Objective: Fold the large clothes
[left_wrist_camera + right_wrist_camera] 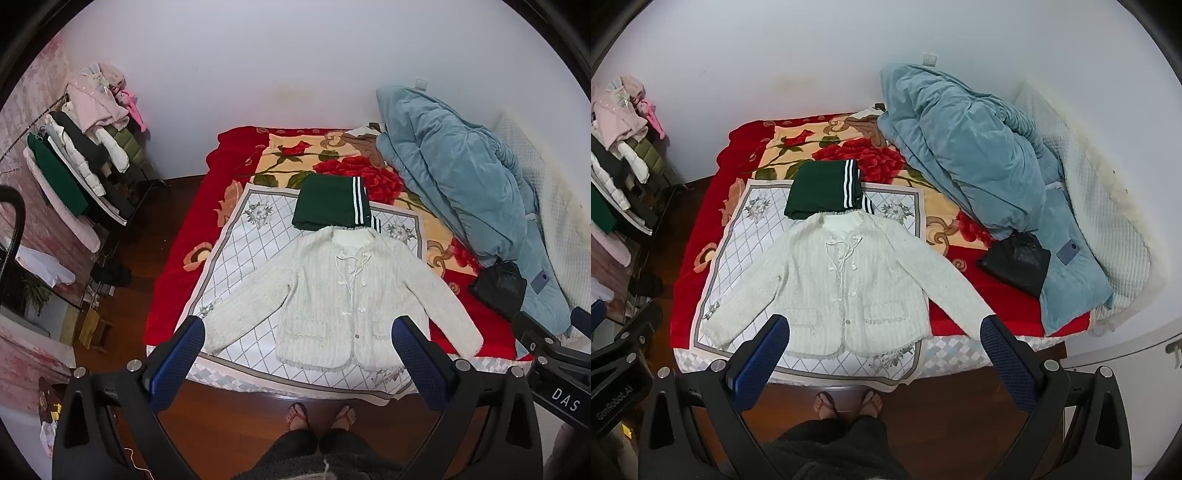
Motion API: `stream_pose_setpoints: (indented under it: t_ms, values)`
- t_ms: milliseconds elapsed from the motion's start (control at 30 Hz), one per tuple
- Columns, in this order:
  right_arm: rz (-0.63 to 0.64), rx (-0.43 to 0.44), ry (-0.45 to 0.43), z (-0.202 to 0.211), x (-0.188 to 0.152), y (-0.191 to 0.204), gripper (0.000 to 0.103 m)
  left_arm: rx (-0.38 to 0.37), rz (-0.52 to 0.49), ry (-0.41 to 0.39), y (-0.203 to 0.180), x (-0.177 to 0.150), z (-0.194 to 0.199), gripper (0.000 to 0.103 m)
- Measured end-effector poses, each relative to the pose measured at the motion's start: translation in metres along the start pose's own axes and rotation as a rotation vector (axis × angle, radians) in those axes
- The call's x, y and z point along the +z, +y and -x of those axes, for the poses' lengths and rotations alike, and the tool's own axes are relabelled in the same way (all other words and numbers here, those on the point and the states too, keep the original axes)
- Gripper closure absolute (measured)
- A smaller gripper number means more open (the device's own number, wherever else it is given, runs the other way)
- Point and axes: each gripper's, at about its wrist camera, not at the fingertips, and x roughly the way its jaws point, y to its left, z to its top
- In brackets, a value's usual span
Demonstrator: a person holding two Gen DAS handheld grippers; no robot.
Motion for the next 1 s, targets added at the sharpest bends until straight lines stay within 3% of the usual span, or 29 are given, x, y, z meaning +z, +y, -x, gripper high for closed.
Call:
stream_pose_setpoints:
  t_ms: [1000]
  values:
    - [0.002, -0.005, 0.005, 0.005, -0.004, 0.008, 0.0, -0.021, -0.012, 0.025, -0.007, -0.005, -0.004, 0.0]
